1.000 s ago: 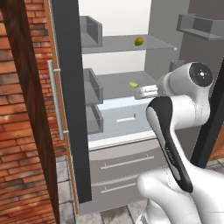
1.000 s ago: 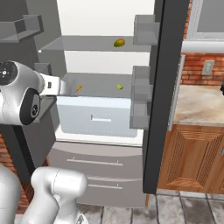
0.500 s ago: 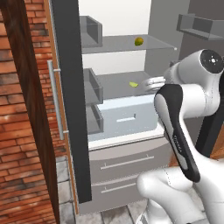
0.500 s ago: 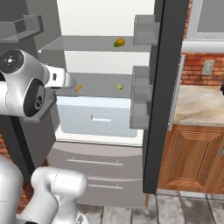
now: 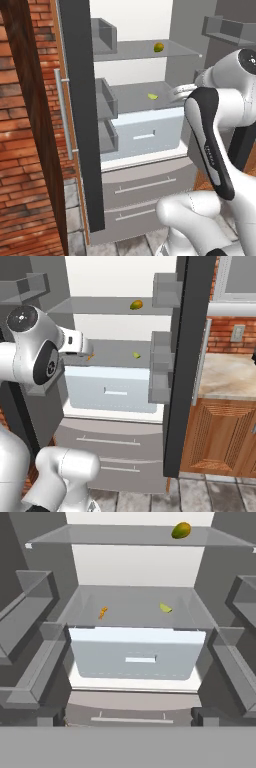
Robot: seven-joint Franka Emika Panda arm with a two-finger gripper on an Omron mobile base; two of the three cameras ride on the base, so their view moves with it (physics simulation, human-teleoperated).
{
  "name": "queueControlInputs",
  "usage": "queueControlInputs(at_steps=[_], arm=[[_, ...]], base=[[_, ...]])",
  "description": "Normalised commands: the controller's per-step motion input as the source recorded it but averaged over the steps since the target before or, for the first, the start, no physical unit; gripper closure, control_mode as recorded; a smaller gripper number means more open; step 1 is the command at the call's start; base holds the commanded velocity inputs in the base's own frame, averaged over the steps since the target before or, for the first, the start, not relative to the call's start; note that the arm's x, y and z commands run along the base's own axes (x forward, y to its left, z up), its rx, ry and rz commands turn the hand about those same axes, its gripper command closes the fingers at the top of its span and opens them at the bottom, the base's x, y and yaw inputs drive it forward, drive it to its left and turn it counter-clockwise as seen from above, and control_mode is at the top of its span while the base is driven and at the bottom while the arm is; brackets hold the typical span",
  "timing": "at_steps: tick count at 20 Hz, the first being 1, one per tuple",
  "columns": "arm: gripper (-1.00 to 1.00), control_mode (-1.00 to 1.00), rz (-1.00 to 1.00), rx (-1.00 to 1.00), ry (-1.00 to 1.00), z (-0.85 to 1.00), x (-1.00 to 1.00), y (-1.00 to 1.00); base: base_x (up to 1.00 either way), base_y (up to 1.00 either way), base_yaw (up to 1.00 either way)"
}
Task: Open the fridge, remove the mango, lemon wedge, and shrimp, and place them on any counter.
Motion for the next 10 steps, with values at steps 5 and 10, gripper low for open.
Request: queueControlInputs(at_steps=[5, 10], arm=[[-1.0, -1.0, 0.0, 0.0, 0.0, -0.01, 0.0, -0.17], [-1.0, 1.0, 0.0, 0.0, 0.0, -0.01, 0.0, -0.16]], base=[[0.0, 0.0, 0.0], [0.0, -0.01, 0.0]])
